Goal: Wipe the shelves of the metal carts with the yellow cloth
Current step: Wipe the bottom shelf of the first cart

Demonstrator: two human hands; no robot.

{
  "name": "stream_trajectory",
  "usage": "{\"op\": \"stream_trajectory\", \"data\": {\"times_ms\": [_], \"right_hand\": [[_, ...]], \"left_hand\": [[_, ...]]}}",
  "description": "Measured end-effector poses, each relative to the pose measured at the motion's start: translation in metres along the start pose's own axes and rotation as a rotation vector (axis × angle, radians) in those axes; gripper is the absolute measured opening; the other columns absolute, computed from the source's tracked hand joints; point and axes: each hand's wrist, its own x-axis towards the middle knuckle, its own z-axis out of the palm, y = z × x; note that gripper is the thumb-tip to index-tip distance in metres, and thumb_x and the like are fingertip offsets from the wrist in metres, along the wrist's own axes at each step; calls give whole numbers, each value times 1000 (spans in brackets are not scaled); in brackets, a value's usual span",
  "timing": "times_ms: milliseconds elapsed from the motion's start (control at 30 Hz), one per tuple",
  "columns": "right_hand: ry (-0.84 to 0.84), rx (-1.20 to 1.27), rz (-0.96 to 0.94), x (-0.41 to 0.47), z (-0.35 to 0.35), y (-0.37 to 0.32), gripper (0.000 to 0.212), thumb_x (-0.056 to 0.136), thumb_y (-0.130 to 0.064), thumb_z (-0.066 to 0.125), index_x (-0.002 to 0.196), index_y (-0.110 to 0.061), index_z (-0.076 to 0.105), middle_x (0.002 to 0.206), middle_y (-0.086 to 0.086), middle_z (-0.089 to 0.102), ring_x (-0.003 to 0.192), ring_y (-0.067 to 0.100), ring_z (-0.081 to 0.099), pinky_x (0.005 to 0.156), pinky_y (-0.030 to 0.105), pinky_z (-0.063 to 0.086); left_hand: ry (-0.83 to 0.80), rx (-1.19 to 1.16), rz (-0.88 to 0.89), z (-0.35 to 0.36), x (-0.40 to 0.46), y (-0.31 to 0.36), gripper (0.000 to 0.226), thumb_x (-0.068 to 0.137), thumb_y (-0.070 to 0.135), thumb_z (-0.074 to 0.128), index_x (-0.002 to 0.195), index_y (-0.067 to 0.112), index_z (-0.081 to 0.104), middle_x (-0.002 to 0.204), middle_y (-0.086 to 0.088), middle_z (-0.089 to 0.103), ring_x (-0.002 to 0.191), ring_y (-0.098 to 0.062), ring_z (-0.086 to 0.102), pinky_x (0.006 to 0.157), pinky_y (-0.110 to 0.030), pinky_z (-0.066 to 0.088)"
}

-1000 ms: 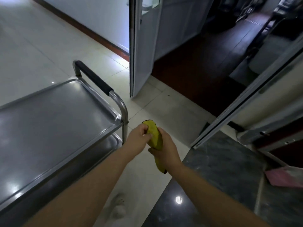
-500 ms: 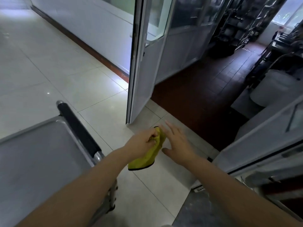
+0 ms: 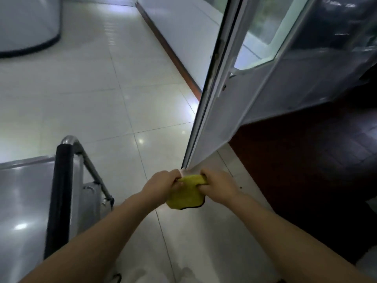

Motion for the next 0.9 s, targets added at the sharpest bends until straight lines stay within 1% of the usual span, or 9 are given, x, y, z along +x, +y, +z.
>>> {"op": "stream_trajectory", "data": {"times_ms": [100, 233, 267, 367, 500, 600, 700, 800, 900], "right_hand": [[-65, 10, -94, 56, -14, 2, 14, 80, -21, 58, 83, -21, 45, 68, 0, 54, 64, 23, 56, 51, 32, 40], [-132, -13, -227, 129, -21, -19, 16, 80, -23, 56, 85, -23, 41, 70, -2, 55, 66, 23, 56, 50, 28, 34], [-144, -17, -253, 149, -23, -27, 16, 81, -23, 56, 85, -24, 41, 71, -1, 56, 67, 22, 56, 52, 29, 36], [-175, -19, -308, 210, -27, -48, 15, 81, -20, 54, 85, -25, 40, 74, 3, 61, 69, 24, 59, 58, 32, 41], [-215, -63, -340, 290, -37, -81, 17, 79, -17, 55, 88, -23, 42, 69, -2, 55, 71, 25, 60, 58, 30, 41], [-227, -43, -317, 347, -52, -109, 16, 76, -14, 55, 89, -20, 46, 67, -2, 56, 64, 22, 56, 50, 26, 37], [-250, 10, -326, 402, -63, -139, 22, 76, -15, 57, 96, -23, 52, 75, 1, 63, 54, 17, 54, 46, 24, 40], [-303, 2, -377, 455, -62, -170, 26, 76, -18, 59, 101, -26, 60, 83, 0, 68, 64, 20, 62, 57, 26, 49], [-376, -93, -479, 514, -49, -206, 14, 77, -16, 59, 88, -24, 63, 75, -4, 63, 76, 19, 62, 61, 24, 44]], "left_hand": [[97, -48, -157, -10, 16, -21, 26, 99, 36, 41, 111, 19, 57, 95, -3, 53, 87, -20, 51, 76, -27, 42], [224, -149, -302, -29, 37, -59, 17, 96, 39, 47, 101, 25, 56, 90, 2, 48, 87, -18, 47, 73, -27, 39], [239, -153, -318, -35, 44, -70, 13, 93, 41, 51, 96, 28, 52, 89, 3, 47, 87, -17, 47, 73, -27, 38], [231, -104, -381, -56, 67, -106, 19, 84, 35, 64, 91, 28, 48, 88, 6, 46, 89, -13, 43, 76, -27, 38], [272, -59, -462, -98, 111, -158, 9, 77, 23, 62, 79, 21, 54, 76, 4, 50, 82, -17, 49, 65, -28, 36], [313, -138, -521, -137, 138, -192, 26, 73, 18, 61, 63, 25, 39, 68, 7, 44, 74, -19, 50, 55, -26, 32], [393, -176, -589, -179, 157, -225, 23, 77, 19, 58, 65, 27, 40, 69, 9, 43, 69, -15, 47, 51, -21, 27], [418, -158, -656, -212, 168, -261, 5, 79, 19, 58, 82, 19, 54, 68, 9, 45, 71, -15, 49, 51, -19, 29], [436, -151, -738, -238, 175, -301, 5, 81, 18, 55, 86, 17, 54, 68, 8, 47, 71, -16, 51, 52, -21, 31]]}}
